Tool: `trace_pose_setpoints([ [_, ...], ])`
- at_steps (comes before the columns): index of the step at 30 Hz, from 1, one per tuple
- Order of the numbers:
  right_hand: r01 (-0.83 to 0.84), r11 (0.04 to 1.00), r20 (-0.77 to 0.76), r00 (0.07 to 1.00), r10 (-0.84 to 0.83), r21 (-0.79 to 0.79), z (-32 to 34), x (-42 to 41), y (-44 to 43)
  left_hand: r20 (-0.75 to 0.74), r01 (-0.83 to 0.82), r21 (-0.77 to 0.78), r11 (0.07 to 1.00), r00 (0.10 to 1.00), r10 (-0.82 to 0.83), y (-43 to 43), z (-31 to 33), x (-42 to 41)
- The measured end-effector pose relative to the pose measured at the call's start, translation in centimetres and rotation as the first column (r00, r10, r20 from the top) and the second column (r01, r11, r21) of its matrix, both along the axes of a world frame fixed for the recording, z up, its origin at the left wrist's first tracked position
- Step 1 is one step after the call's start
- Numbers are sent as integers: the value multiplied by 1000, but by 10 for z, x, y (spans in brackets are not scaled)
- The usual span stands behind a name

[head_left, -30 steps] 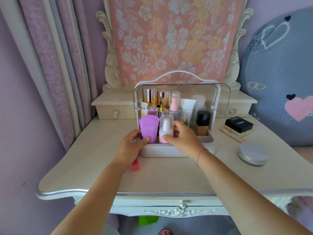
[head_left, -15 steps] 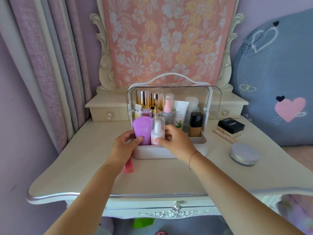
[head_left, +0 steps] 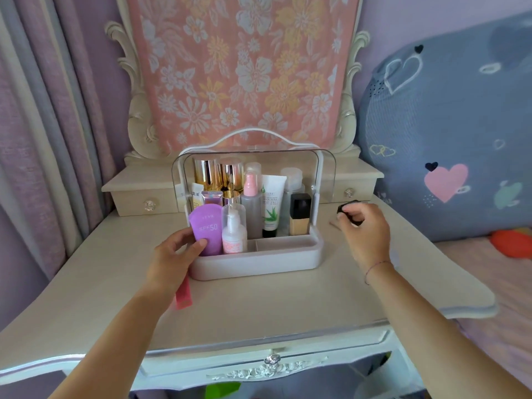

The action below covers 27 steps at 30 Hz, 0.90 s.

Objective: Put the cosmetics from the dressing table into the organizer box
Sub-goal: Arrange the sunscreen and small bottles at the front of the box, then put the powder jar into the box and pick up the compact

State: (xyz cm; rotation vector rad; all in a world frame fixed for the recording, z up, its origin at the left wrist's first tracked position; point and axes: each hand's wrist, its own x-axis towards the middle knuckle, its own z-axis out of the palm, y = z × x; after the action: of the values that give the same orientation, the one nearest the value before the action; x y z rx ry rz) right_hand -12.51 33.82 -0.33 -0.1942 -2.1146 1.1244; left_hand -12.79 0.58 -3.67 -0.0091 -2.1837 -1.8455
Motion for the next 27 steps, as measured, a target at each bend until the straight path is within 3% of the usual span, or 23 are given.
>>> trace_pose_setpoints([
  [3, 132, 976, 185, 969, -164, 172, 5, -26, 46, -34, -52, -35, 998, 998, 51, 2, -3, 4],
  [5, 72, 966, 343, 926, -158, 250, 4, -41, 68, -60, -83, -60, 995, 995, 80, 5, -1, 9],
  [9, -103, 986, 510, 860, 24, 128, -6, -58, 83, -124, -189, -95, 977, 976, 177, 11, 2, 20],
  [14, -76, 992, 482, 876, 20, 98, -13, -63, 90, -167, -291, -126, 948, 949, 269, 14, 3, 31],
  [21, -79, 997, 325, 943, 74, 2, -12, -51, 93, -241, -344, -161, 925, 923, 301, 27, 8, 42],
  [27, -90, 995, 465, 883, 65, 32, -14, -47, 92, -222, -342, -115, 933, 924, 312, 38, 2, 40],
])
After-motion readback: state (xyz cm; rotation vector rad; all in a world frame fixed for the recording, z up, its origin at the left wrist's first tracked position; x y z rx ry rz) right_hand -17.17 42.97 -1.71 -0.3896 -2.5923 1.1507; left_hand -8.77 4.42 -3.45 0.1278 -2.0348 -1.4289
